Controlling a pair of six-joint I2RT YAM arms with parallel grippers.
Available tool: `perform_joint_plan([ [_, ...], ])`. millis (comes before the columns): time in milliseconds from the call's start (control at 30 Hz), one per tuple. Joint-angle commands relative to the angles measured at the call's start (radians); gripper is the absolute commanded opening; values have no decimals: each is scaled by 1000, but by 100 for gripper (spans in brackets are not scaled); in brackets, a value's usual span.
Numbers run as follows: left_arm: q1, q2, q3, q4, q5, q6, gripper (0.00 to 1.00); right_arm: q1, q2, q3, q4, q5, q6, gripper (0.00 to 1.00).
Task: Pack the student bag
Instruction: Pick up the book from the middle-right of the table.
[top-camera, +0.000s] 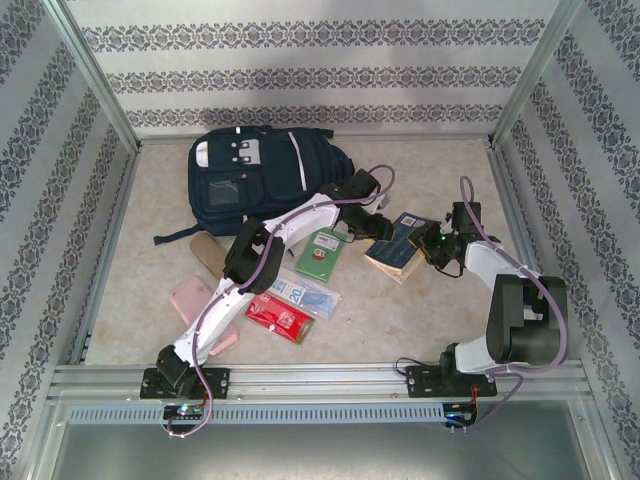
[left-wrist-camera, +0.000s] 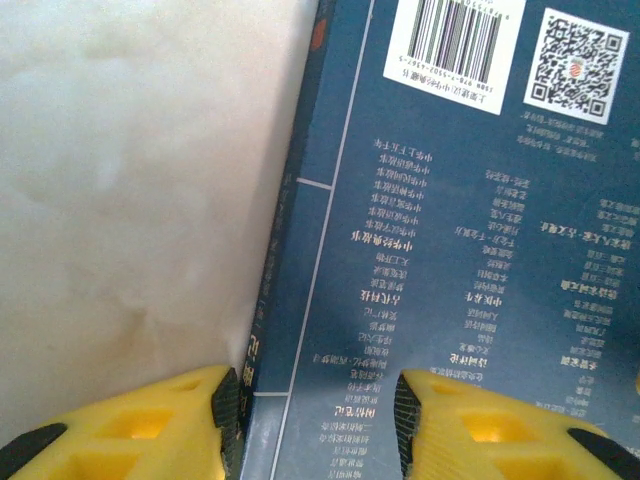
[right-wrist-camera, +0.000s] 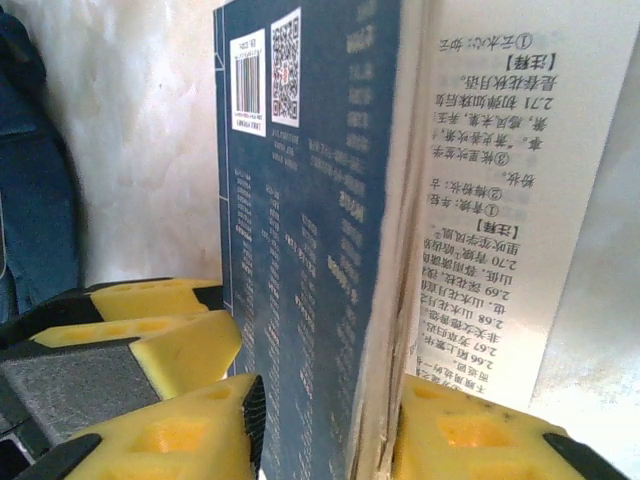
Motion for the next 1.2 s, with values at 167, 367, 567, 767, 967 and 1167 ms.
perform_joint_plan([
  [167,-51,-32,-60,-18,48,20,45,30,7,22,21,-33,-11,12],
  [367,-4,-152,-196,89,76,-56,52,32,-35,19,-13,-12,-34,0],
  [567,54,-369,-358,141,16,-57,61,59,-143,30,-63,1,-68,0],
  [767,112,-553,-550,233,45,-124,64,108,-257,25,13,-95,-64,0],
  [967,144,-724,-687,275,98,-150,71,186,-343,58,102,-248,-47,0],
  [1167,157,-901,-768,208,109,-95,78,286,-409,74,179,-341,-52,0],
])
